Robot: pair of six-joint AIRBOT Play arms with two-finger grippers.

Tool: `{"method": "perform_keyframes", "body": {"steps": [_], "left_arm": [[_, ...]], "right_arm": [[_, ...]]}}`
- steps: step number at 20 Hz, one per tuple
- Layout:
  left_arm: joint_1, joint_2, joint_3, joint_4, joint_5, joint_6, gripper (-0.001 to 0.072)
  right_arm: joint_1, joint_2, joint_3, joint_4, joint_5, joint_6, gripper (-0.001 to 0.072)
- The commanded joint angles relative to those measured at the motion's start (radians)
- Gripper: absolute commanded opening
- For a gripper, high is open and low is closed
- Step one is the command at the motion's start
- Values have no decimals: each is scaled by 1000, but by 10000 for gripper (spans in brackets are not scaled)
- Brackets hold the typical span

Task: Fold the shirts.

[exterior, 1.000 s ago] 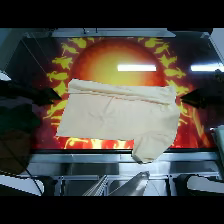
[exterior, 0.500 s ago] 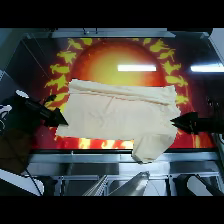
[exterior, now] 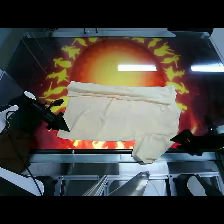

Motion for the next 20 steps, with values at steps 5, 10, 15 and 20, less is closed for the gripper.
{"method": "perform_keyframes", "body": {"steps": [5, 10, 15, 20], "left_arm": [[7, -1, 0, -7, -14, 5, 19], [8, 0, 0, -8, -17, 4, 19], [8, 0, 0, -13, -18, 4, 19], [10, 26, 25, -13, -92, 5, 19]], "right_arm": [[3, -21, -93, 66, -34, 89, 464], [56, -148, -162, 170, -163, -4, 462], [83, -227, -163, 414, -208, -216, 238], [54, -219, -9, 583, 31, -344, 26]]}}
